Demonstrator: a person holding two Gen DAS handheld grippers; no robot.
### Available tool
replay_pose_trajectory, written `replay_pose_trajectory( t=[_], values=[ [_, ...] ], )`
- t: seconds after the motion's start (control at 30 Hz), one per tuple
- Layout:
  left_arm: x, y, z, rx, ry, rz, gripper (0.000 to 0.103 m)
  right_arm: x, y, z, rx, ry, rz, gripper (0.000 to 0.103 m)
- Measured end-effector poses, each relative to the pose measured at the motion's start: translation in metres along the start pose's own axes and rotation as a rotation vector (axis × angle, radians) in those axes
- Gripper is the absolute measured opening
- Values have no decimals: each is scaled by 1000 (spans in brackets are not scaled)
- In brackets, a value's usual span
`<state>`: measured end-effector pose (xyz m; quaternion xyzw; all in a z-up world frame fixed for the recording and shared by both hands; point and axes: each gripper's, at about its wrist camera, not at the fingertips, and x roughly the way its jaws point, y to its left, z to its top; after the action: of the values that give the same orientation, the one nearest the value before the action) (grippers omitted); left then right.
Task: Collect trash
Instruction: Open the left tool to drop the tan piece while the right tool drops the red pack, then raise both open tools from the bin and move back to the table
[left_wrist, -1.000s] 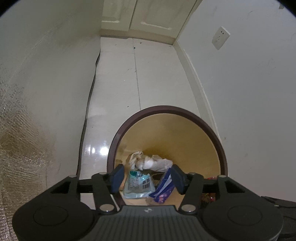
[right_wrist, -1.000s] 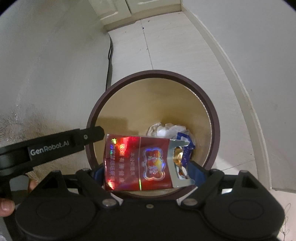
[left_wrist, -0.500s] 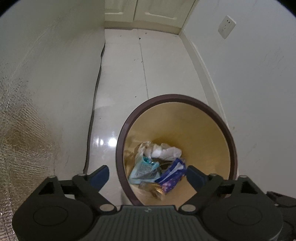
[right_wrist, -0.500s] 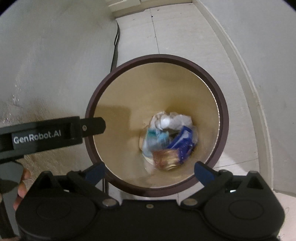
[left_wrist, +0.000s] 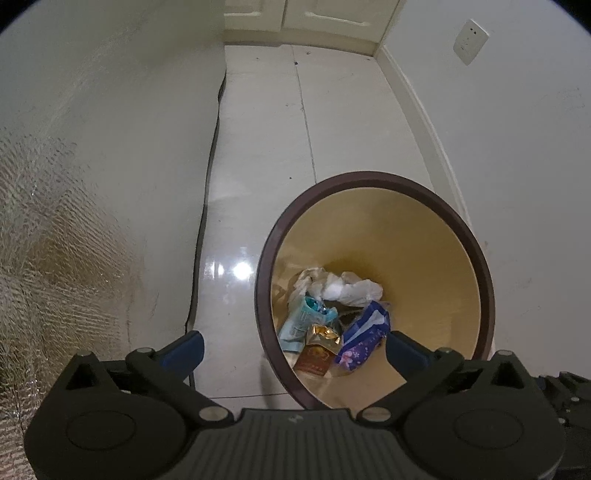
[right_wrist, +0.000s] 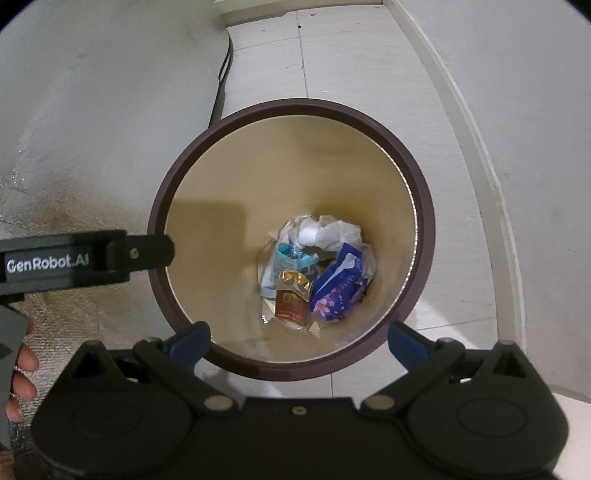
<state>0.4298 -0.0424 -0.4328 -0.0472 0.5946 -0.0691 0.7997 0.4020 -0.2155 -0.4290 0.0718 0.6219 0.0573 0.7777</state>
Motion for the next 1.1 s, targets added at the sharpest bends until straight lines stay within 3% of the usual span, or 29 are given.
replay_pose_trajectory(
  t=[0.73,1.1],
  values=[
    [-13,-3,-15,42,44,49,103,-8,-18,-6,16,-23,-64,103],
    [-33,2,-23,27,27,76,103,-36,-29,-11,45,-81,-90,103]
  ],
)
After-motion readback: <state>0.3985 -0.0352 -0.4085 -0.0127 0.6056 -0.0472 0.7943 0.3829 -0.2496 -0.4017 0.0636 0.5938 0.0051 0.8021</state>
